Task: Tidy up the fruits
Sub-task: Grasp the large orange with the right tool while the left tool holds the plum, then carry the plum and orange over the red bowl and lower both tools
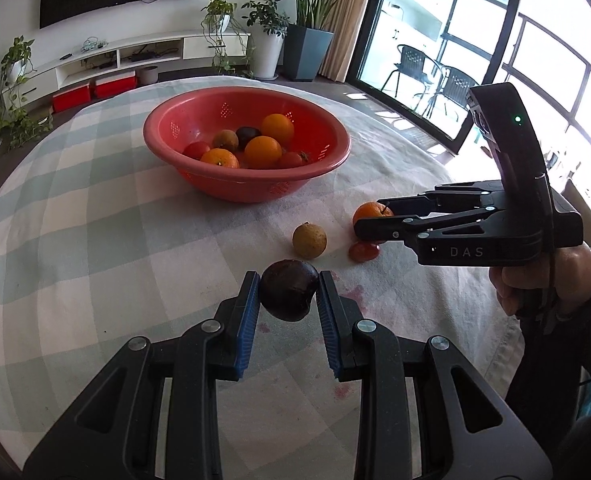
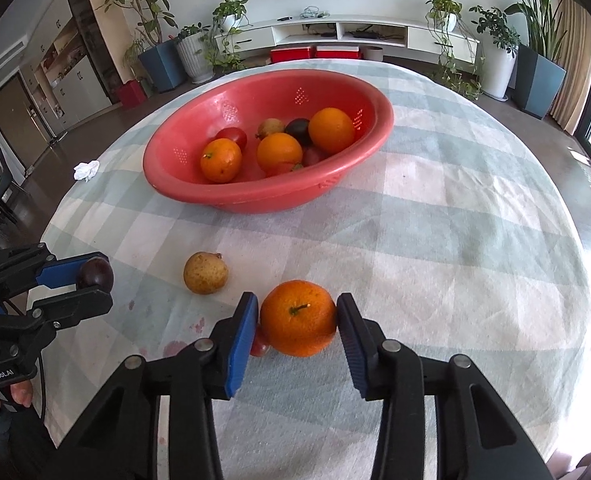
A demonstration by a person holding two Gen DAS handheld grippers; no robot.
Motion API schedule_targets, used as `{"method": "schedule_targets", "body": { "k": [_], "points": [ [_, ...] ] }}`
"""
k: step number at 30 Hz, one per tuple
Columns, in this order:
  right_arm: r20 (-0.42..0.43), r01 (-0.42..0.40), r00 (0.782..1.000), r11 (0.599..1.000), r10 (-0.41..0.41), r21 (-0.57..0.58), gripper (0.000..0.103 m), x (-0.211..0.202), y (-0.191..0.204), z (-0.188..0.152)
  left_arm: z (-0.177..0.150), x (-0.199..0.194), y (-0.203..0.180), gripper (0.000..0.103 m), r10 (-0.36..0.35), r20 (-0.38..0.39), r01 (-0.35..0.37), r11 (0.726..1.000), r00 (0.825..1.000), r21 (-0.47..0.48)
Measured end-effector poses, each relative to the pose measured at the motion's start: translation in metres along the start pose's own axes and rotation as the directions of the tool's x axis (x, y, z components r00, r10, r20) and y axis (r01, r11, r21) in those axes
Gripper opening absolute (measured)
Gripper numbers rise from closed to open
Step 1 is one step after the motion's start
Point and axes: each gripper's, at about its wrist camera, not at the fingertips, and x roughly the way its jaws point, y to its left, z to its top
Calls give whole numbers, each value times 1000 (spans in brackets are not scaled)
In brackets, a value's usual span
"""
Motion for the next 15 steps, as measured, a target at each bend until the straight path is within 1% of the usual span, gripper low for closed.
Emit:
{"method": "schedule_targets", "body": {
  "k": [5,10,15],
  "points": [
    [20,-29,999,999,28,34,42,-8,-4,-1,4,-2,3,27,10,10,-10,1000,1000,-11],
    [63,-59,997,994,53,92,42,-23,-16,0,7,-5,8,27,22,20,-22,1000,1000,-19],
    [120,-49,992,987,30,152,42,-45,-38,7,21,-16,17,27,46,47,-45,999,998,-26]
  ]
}}
